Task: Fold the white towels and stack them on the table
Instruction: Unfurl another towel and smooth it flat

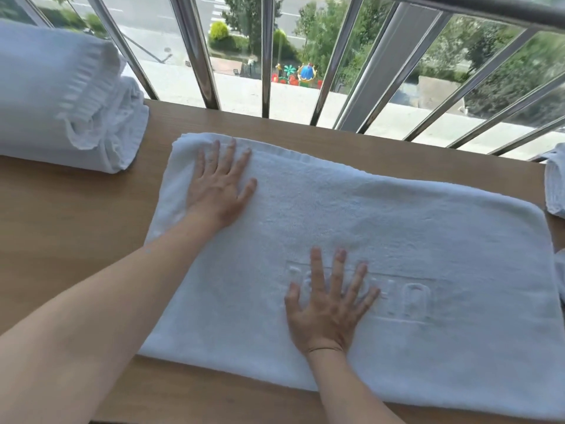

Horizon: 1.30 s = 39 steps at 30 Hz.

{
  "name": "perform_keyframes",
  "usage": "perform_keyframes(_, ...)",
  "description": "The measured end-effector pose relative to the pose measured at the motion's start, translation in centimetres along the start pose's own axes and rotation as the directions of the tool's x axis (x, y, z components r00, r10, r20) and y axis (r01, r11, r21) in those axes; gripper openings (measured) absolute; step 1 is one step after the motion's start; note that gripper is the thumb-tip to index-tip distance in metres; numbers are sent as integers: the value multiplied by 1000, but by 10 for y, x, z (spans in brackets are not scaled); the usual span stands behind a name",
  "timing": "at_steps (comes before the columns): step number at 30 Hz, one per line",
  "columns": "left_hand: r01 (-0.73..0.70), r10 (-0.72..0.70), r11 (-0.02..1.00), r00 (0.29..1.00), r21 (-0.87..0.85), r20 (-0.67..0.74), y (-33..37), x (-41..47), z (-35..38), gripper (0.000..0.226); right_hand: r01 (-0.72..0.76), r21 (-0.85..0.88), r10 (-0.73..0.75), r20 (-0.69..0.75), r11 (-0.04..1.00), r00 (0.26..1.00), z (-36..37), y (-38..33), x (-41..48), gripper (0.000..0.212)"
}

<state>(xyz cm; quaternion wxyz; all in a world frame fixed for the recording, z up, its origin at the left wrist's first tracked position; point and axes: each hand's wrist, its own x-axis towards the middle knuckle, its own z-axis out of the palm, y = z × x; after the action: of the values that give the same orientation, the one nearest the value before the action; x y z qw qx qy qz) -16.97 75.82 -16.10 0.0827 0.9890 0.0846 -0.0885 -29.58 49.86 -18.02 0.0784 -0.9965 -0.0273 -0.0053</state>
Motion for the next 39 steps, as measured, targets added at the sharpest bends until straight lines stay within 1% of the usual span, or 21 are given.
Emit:
perform_keyframes(3,-121,122,991,993,-49,7,33,-49,14,70,-6,-3,6,16,1000,1000,-4,-2,1,76)
perform_keyframes(5,-173,173,983,985,-62,0,49,-94,26,70,-14,1,14,28,1000,1000,-6,-2,2,76)
perform_keyframes(7,-138,137,989,990,-54,-10,47,-124,34,70,-12,1,12,31,1000,999,-7,-2,1,75)
perform_keyframes(9,-68,68,997,998,-47,-12,26,-123,33,70,-13,-4,13,31,1000,999,-6,-3,0,75)
perform_keyframes(15,116,-116,993,993,-24,-26,-35,-53,11,73,-14,-10,14,28,1000,1000,-2,-1,0,75)
perform_keyframes(18,165,-167,982,986,-96,-5,-51,-23,3,70,-19,-9,19,27,1000,999,-4,-4,-1,74)
perform_keyframes(21,188,-189,980,982,-67,-5,-48,-20,1,68,-36,4,36,28,999,999,-9,-7,0,72)
perform_keyframes(23,171,-171,984,985,-54,7,-33,-43,5,72,-44,4,44,38,999,998,-14,-9,-1,71)
perform_keyframes(26,40,-39,995,999,-92,9,4,-109,20,76,-60,-2,60,81,998,995,-18,-11,0,72)
perform_keyframes(28,-65,64,994,998,-93,-5,22,-164,34,74,-74,-7,74,115,997,991,-19,-11,-1,72)
perform_keyframes(30,-84,84,994,996,-68,-3,17,-200,44,70,-79,-27,82,142,997,986,-20,-11,-1,72)
perform_keyframes(35,84,-85,995,996,-59,-26,-34,-203,37,70,-85,-20,87,155,996,984,-20,-12,-2,73)
perform_keyframes(39,165,-165,986,986,-34,-12,-33,-199,37,71,-76,-23,79,178,997,981,-20,-11,-2,73)
